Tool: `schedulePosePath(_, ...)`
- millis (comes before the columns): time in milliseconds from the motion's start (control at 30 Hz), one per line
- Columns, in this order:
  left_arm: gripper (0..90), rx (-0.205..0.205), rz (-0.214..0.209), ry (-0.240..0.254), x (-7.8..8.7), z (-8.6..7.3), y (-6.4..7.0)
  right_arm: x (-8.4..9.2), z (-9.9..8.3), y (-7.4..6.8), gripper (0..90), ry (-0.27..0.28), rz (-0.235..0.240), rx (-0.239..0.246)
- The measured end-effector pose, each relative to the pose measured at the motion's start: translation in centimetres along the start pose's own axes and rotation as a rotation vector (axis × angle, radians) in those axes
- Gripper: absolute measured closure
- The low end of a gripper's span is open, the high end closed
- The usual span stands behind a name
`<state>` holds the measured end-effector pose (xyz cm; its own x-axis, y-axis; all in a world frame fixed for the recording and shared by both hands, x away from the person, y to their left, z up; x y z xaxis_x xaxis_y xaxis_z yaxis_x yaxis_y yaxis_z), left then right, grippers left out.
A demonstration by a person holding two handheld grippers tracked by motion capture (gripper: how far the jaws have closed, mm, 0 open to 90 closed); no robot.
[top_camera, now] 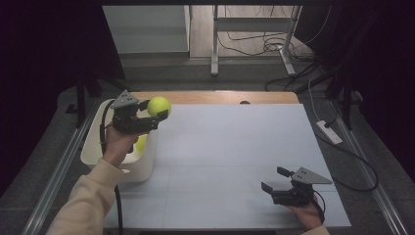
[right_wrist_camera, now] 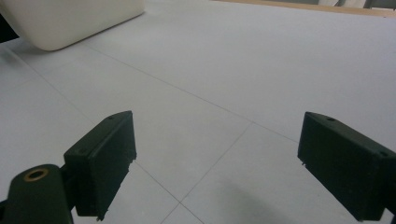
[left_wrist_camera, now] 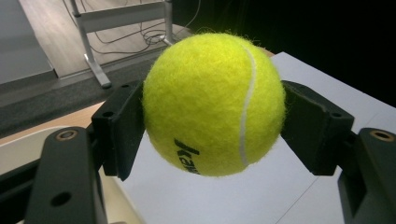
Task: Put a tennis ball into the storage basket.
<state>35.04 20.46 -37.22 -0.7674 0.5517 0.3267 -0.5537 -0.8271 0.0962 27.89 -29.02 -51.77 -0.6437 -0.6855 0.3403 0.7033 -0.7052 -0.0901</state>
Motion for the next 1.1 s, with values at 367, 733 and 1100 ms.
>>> schedulePosePath(367, 27.4, 0.011, 0.033, 0.000, 1.3, -0.5, -1.0, 0.0, 0.0, 0.0, 11.8, -0.003, -0.004, 0.003)
schedulePosePath(733, 27.5, 0.035, 0.093, -0.008, 2.6, -1.3, -2.6, 0.0, 0.0, 0.0, 11.8, -0.005, -0.004, 0.007)
schedulePosePath(1100, 27.4, 0.054, 0.145, -0.029, 3.1, -2.1, -3.8, 0.0, 0.0, -0.1, 11.9, -0.006, -0.006, 0.008)
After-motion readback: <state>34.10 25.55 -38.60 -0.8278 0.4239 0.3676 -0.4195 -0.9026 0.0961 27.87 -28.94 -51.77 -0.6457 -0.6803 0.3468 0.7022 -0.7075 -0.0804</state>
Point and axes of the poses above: each handheld gripper's, and its own axes: x roughly backward along the jaws, z roughly out of its top, y roughly to its right, the point moved 1 cm from there along -x, roughly forward along the jaws, and after that the axes turned 5 degrees about y, right-handed, at the moved point
